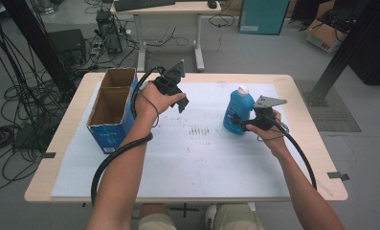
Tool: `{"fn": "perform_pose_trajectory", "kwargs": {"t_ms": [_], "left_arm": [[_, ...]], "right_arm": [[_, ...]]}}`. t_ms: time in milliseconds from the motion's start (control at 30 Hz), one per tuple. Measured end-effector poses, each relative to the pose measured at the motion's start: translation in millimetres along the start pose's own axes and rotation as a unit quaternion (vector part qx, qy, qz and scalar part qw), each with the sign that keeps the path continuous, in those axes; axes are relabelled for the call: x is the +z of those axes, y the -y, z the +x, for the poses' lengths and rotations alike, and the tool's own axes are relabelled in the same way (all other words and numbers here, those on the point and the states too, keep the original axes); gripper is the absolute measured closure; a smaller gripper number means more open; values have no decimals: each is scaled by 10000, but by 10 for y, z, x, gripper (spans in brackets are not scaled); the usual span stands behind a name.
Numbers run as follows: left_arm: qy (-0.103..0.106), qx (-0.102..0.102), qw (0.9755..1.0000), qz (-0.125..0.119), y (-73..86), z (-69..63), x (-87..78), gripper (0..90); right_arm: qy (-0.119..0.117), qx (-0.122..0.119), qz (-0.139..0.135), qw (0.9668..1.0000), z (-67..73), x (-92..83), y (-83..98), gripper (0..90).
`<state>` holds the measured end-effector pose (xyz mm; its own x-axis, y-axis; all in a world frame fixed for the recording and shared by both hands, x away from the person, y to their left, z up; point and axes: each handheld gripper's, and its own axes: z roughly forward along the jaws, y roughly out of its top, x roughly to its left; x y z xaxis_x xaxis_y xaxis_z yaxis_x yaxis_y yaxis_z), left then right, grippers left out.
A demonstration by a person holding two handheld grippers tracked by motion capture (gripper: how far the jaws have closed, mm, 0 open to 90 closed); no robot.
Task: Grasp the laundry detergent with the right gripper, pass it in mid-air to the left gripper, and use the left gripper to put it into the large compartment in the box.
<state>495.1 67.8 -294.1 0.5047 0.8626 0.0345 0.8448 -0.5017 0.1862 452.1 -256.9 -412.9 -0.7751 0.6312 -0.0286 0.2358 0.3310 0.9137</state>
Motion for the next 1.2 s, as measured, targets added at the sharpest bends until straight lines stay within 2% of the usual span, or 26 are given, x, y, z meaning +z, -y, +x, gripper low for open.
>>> {"fn": "perform_pose_trajectory", "kwargs": {"t_ms": [433, 567, 1200], "left_arm": [[4, -13, 10000, 15, 15, 9, 6, 57], [7, -14, 10000, 20, 16, 7, 3, 57], [-43, 14, 10000, -18, 24, -4, -43, 57]], "right_arm": [[-57, -31, 61, 10000, -14, 34, 43, 325], [-116, -30, 49, 9999, -14, 33, 65, 395], [-166, -37, 62, 9998, -18, 33, 65, 411]]}}
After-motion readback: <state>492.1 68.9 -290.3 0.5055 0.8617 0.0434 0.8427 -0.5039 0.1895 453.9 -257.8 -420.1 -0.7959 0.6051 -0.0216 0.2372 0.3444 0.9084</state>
